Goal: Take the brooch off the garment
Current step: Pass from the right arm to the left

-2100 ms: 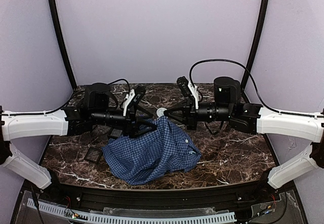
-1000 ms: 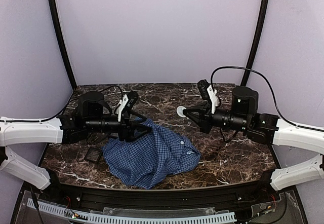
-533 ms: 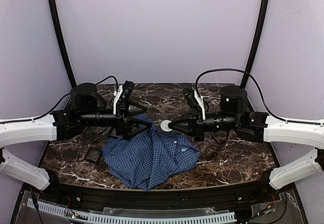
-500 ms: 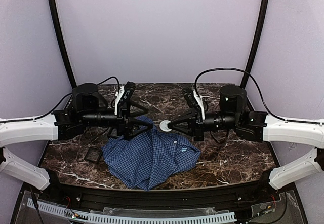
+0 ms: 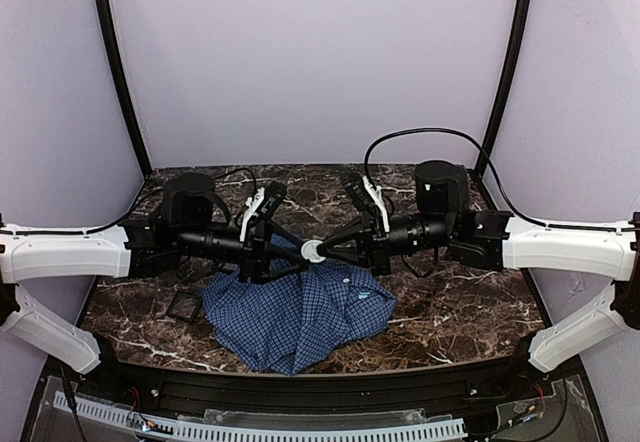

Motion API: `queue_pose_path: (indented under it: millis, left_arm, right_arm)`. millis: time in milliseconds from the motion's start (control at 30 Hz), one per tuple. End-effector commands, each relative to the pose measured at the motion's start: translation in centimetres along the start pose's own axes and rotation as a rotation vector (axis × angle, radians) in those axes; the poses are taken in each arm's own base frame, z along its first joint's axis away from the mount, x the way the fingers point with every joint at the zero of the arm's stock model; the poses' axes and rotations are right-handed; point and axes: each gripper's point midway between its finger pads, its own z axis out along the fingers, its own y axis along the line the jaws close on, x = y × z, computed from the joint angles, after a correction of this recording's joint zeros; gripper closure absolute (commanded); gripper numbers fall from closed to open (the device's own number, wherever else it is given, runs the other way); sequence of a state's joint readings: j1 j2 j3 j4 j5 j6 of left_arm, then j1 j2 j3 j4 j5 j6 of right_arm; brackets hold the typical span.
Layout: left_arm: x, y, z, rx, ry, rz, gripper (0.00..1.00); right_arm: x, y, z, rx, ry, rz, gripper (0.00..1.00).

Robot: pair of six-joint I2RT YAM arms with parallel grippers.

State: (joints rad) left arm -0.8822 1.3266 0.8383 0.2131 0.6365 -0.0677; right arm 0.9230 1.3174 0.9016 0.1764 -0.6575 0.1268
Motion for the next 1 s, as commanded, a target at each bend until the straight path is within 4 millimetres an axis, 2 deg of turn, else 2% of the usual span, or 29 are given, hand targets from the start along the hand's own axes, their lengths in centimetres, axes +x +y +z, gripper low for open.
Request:
queue_pose_path:
  millis: [0,133,300,333,567,767,967]
  left_arm:
    - [-2.19,-1.15,-0.69,0.025,-0.047,0.042,0.55]
    - [-2.28,-1.20,-0.73,0.024,-0.051,0.044,0.67]
    - [-2.58,-1.55,-0.82,0.041,-0.061,0.045,0.70]
    - [-2.62,-1.58,-0.82,0.043,-0.062,0.046,0.75]
    - [-2.64,-1.79,-0.78,0.057,-0.065,0.045,0.84]
    - [-2.68,-2.06,-0.80,0.074,-0.081,0.042,0.98]
    - [-2.72,-2.02,-0.88,0.070,-0.093,0.039,0.99]
  right_arm:
    - [-1.06,0.76,0.29,-0.039,-0.015,-0.033,1.00]
    - [-0.83,0.71,0.36,-0.041,-0.007,-0.028,1.00]
    - [-0.62,0.64,0.43,-0.042,0.002,-0.024,1.00]
    - [-0.60,0.67,0.45,-0.043,0.002,-0.024,1.00]
    - [-0.56,0.59,0.50,-0.037,0.008,-0.021,1.00]
    - [-0.35,0.36,0.68,-0.031,0.015,-0.018,1.00]
    - [-0.18,0.06,0.72,-0.016,0.021,-0.014,0.98]
